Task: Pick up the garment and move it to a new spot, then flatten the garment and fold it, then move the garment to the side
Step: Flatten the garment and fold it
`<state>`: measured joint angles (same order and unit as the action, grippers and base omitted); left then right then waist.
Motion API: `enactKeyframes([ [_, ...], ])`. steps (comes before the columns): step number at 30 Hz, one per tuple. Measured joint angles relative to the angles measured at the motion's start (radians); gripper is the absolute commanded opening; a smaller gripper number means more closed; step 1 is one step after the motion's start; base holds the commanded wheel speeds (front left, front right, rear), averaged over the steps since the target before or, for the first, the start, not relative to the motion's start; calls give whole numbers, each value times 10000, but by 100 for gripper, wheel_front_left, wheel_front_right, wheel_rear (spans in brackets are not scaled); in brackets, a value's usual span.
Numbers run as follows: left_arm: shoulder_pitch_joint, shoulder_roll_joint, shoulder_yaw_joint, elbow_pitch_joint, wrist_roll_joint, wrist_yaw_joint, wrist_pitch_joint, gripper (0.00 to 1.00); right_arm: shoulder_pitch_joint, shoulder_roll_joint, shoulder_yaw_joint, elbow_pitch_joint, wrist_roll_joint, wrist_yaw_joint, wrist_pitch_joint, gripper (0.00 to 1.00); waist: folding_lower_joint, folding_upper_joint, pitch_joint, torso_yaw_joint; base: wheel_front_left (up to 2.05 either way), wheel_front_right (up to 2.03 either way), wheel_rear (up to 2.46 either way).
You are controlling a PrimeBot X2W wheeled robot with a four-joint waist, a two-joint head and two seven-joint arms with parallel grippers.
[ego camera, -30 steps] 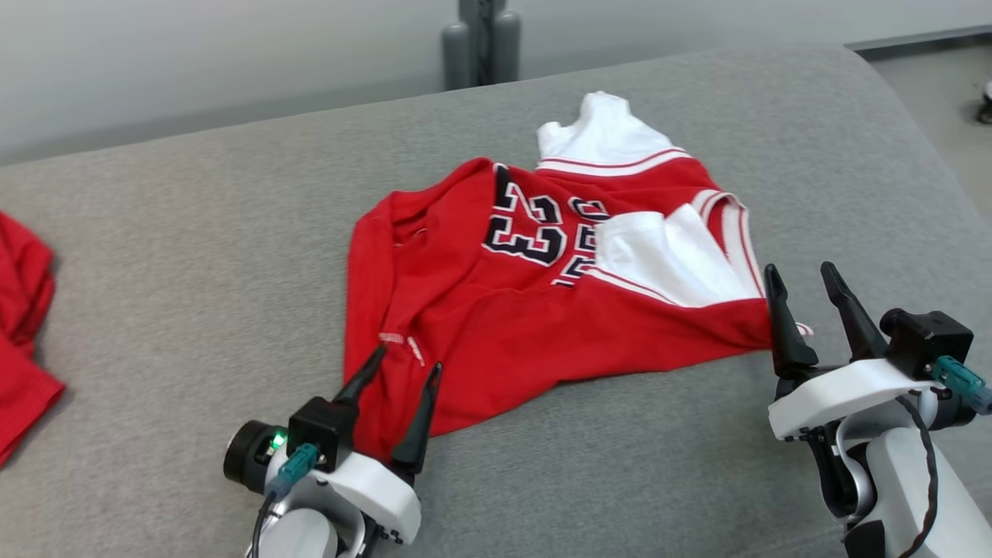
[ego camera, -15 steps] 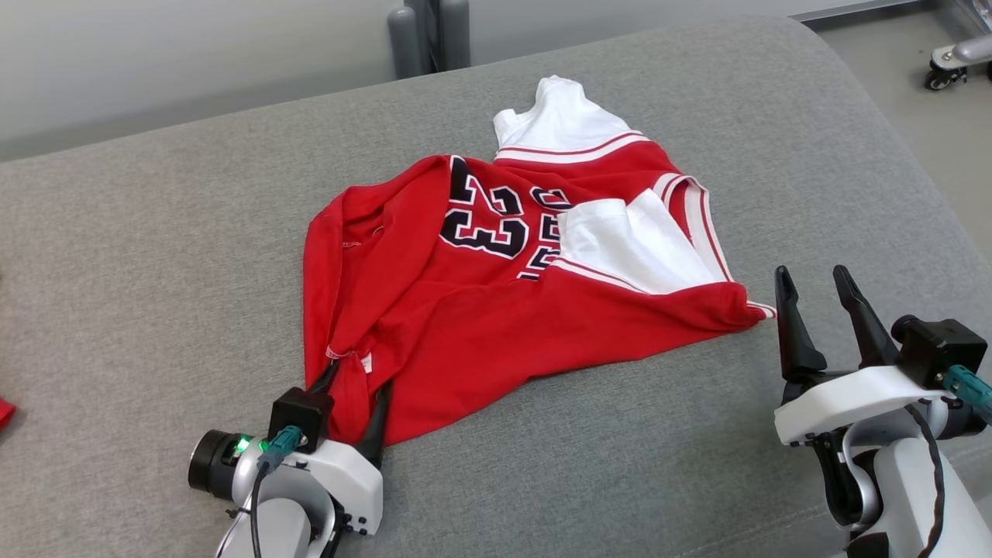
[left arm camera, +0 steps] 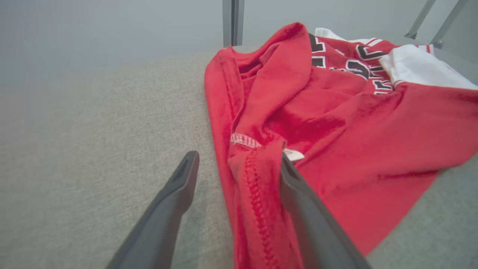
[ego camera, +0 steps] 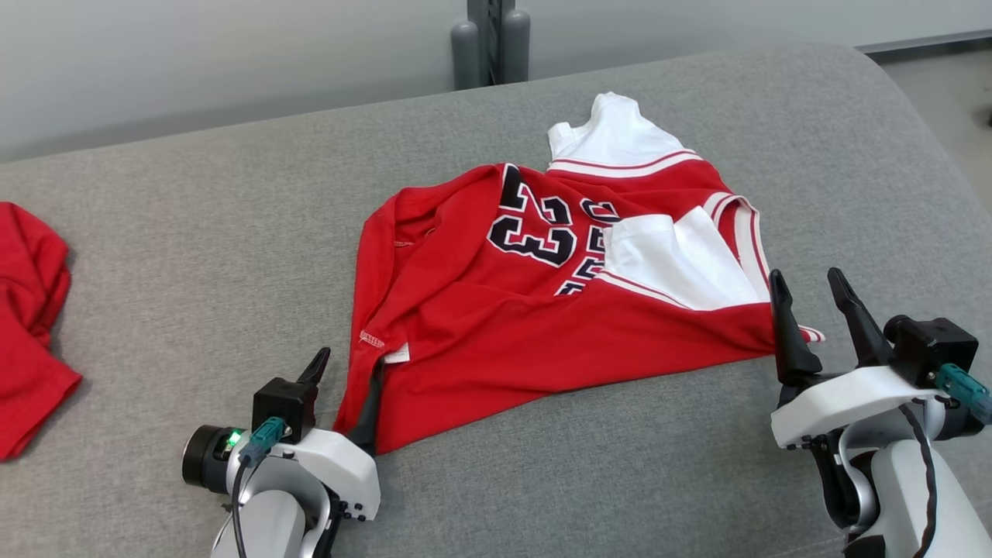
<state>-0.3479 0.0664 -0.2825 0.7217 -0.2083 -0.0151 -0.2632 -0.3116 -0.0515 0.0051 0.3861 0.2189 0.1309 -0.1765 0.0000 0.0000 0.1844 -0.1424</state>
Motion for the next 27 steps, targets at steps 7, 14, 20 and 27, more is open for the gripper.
enactKeyframes([
  [7, 575, -31, 228, -953, -2, -8, 0, 100, 93, 13, 52, 117, 8, 0, 2, 100, 0, 0, -237, 302, 0, 0, 0],
  [14, 550, -46, 190, -928, 194, 27, 0, 100, 86, 27, 226, 155, 21, 0, 33, 100, 0, 0, -256, 358, 0, 0, 0],
  [20, 124, -29, -215, -384, 658, 98, 0, 100, 72, 29, 301, 194, 130, 0, 13, 100, 0, 0, -160, 114, 0, 0, 0],
  [27, -484, -8, -192, 291, 499, 102, 61, 0, 23, 31, 219, 295, 234, 0, -109, 100, 0, 0, -32, -136, 0, 0, 0],
])
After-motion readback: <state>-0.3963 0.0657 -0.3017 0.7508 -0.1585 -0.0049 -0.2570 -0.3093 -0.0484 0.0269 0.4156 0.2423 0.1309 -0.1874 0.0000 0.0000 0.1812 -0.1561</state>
